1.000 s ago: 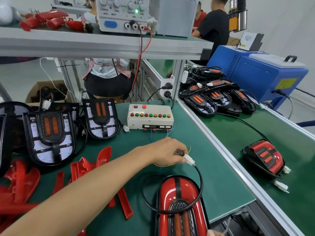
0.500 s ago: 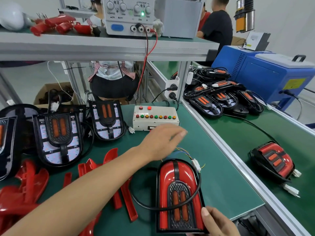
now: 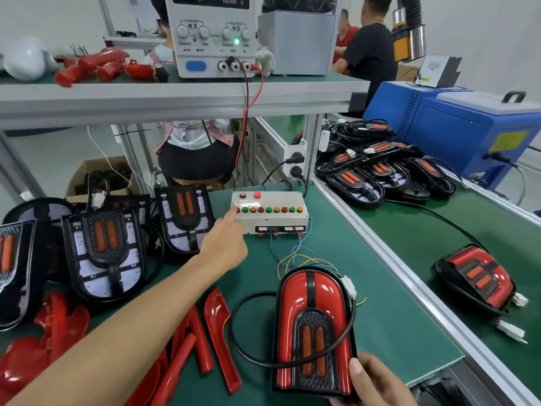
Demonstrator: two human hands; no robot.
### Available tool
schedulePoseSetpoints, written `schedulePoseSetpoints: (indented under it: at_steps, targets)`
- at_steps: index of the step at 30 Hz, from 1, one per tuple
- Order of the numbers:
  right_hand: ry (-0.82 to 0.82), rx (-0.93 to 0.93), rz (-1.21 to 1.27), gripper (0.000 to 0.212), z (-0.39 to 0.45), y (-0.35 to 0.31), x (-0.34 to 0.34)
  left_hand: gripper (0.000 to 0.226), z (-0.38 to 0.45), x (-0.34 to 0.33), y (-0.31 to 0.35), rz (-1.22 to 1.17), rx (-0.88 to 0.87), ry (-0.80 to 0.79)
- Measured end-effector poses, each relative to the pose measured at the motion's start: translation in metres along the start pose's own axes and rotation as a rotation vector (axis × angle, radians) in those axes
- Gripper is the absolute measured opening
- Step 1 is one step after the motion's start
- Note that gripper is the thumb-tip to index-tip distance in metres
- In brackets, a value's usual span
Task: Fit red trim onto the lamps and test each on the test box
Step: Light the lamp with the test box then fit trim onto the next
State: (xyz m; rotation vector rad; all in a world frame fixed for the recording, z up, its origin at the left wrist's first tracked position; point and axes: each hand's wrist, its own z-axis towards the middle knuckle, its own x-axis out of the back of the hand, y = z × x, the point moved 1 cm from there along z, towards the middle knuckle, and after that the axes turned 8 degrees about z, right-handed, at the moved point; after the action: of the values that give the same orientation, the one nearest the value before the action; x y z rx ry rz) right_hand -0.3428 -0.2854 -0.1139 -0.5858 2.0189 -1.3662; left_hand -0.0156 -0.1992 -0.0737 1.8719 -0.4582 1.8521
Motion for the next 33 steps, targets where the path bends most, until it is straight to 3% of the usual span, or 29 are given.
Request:
schedulePoseSetpoints:
  at_steps: [2,6,10,18,33]
  targets:
    - [-0.002,-0.021,0.042,0.018,0.002,-0.001,-0.004,0.027,0.004,-0.003,-0.002,0.001,-0.027,-0.012]
    - [-0.002,-0.054,0.117,0.019,0.007,0.002,-0.008,0.052,0.012,-0.008,-0.004,-0.005,-0.054,0.014]
    - [0.009,-0.090,0.147,0.018,0.012,0.005,-0.006,0.054,0.014,-0.010,-0.004,-0.081,-0.040,0.078]
    - [0.013,-0.097,0.107,0.017,0.018,0.011,-0.002,0.086,0.019,-0.010,-0.004,0.079,-0.090,0.016]
    - [0.001,-0.083,0.118,0.017,0.014,0.010,-0.001,0.085,0.025,-0.004,-0.001,0.113,-0.089,0.025]
